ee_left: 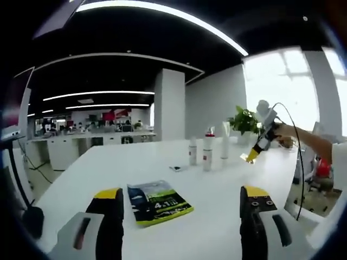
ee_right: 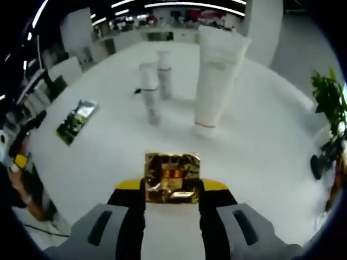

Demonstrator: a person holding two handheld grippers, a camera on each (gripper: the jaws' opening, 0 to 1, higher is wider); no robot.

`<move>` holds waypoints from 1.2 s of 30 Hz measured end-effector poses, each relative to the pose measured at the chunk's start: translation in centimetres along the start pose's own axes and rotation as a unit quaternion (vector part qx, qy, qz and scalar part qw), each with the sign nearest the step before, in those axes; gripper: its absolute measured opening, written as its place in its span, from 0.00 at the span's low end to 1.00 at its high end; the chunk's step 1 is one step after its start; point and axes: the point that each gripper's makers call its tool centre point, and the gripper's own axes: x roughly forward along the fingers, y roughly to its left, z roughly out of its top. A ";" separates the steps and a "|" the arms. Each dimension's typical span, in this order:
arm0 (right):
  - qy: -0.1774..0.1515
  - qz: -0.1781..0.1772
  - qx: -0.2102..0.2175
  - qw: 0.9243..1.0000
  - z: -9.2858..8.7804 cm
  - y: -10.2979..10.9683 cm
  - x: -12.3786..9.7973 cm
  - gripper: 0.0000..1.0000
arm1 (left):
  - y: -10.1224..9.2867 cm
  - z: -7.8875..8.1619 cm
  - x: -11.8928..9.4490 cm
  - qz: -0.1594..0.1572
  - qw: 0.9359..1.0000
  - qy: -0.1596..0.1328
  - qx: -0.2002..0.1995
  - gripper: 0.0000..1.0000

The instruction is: Arrange the skincare products in the storage area until every visible bottle or jar stands upright without overlapping.

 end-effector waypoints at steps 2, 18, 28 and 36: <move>-0.020 0.009 -0.004 1.000 0.5 0.8 -0.1 0.37 | 0.4 0.1 0.5 0.002 1.000 0.001 0.008 0.90; -0.202 0.066 -0.039 0.976 7.7 7.0 -2.3 0.37 | 0.6 3.4 3.5 -0.047 0.998 -0.051 -0.004 0.87; -0.259 0.103 -0.055 0.959 10.5 11.5 -2.7 0.37 | -2.1 4.9 5.9 -0.128 0.990 -0.061 -0.001 0.83; -0.368 0.133 -0.080 0.917 13.7 14.6 -4.6 0.37 | -2.0 5.6 8.8 -0.143 0.988 -0.051 0.014 0.74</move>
